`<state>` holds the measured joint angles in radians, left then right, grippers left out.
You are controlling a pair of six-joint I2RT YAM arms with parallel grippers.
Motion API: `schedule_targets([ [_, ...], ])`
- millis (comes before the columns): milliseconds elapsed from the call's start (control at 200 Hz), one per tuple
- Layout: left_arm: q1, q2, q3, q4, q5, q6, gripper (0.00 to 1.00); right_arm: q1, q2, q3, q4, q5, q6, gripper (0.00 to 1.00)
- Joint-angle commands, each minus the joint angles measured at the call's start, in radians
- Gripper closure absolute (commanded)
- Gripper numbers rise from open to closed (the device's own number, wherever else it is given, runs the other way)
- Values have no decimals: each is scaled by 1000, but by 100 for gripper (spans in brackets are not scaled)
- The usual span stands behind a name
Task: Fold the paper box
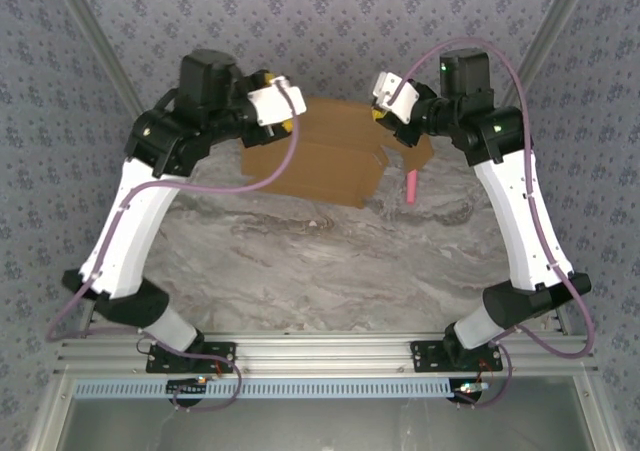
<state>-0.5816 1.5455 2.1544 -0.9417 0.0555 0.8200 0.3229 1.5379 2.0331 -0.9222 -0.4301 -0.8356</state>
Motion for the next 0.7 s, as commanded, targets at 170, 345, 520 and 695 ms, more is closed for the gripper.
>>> schedule_targets([
  [170, 279, -326, -463, 470, 307, -421, 25, -99, -54, 3, -22, -93, 180, 100],
  [345, 409, -280, -478, 489, 391, -451, 22, -116, -62, 3, -38, -116, 168, 100],
  [520, 455, -168, -377, 435, 466, -405, 19, -144, -78, -14, -52, -162, 155, 100],
  [695, 485, -59, -241, 381, 550, -366, 19, -172, -101, -61, -31, -202, 147, 100],
])
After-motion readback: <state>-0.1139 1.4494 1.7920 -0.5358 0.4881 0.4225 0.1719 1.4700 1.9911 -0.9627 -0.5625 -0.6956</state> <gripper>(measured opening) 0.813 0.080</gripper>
